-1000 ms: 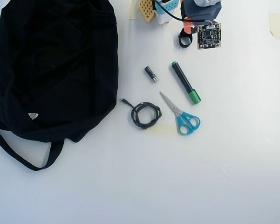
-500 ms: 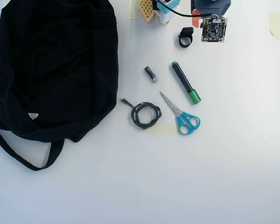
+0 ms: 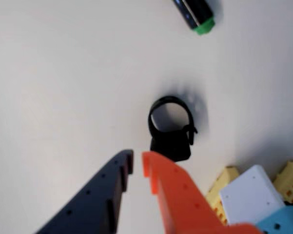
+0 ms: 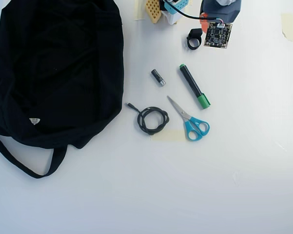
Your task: Put the bike light into the black bag
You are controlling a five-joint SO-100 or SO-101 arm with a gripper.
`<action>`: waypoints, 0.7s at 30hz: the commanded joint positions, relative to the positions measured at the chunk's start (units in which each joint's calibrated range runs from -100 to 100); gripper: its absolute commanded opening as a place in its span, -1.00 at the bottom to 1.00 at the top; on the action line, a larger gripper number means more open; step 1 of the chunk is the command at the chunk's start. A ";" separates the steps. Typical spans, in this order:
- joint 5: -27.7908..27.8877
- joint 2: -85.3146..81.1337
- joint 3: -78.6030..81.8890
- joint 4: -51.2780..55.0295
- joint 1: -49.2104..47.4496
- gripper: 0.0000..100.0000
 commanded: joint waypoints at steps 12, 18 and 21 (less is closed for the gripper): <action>-0.20 -1.27 9.32 -5.11 0.15 -0.94; -0.20 -1.27 11.21 -5.62 -0.15 -0.94; -0.20 -1.27 11.39 -7.00 -0.37 -0.94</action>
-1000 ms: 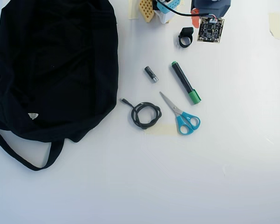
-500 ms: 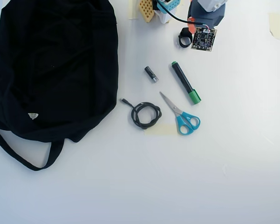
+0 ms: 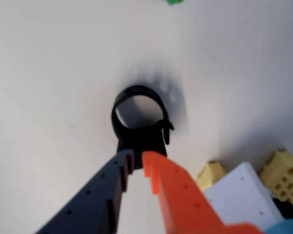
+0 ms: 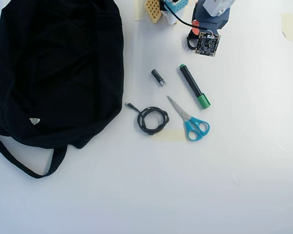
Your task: Put the bike light into the black bag
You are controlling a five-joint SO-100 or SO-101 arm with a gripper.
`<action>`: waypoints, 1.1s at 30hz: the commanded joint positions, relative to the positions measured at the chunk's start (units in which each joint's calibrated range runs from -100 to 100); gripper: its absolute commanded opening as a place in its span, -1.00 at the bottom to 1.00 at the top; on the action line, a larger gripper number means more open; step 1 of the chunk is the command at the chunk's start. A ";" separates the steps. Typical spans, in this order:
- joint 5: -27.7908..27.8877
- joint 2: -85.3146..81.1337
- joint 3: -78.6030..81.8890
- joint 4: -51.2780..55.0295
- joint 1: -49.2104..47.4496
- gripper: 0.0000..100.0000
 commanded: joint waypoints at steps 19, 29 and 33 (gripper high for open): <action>-0.20 -1.27 1.09 -2.80 -0.97 -0.27; -0.68 -1.19 5.76 -10.29 -1.20 -0.26; -0.83 -1.19 6.84 -10.90 -1.20 -0.17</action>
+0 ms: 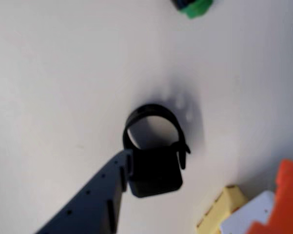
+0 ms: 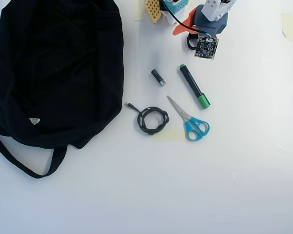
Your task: Put the bike light into the black bag
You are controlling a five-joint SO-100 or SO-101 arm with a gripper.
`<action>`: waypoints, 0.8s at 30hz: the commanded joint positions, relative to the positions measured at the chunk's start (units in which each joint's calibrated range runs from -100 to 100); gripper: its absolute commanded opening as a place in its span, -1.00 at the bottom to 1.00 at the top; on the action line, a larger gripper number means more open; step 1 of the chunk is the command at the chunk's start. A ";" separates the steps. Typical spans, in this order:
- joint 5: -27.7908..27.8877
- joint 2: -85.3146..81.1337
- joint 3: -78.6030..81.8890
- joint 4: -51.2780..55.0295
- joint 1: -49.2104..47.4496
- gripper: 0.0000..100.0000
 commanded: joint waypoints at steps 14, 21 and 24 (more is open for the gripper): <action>-0.25 -1.19 2.75 -1.19 -0.02 -0.07; -0.25 -0.28 4.55 -3.69 -0.02 -0.08; -0.25 -0.28 6.88 -7.39 -0.24 -0.08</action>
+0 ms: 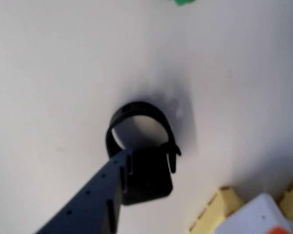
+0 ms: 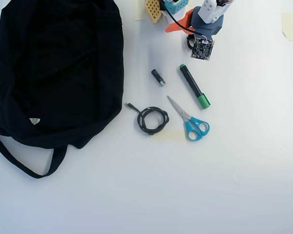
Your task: Put the bike light into the black bag
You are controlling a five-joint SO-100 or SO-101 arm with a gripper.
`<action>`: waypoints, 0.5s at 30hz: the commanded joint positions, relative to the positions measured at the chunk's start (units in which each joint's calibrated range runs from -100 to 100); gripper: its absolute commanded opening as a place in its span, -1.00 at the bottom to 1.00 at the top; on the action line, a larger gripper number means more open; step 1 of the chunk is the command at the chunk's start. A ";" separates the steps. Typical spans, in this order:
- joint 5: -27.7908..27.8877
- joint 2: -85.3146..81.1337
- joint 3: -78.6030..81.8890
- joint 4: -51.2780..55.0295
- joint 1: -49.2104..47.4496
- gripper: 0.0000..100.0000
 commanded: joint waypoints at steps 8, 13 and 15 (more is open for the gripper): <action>-0.25 -0.20 4.57 -8.70 -0.24 -0.08; -0.25 -0.20 6.28 -11.11 -0.24 -0.09; -0.25 -0.20 6.37 -11.28 -0.24 -0.14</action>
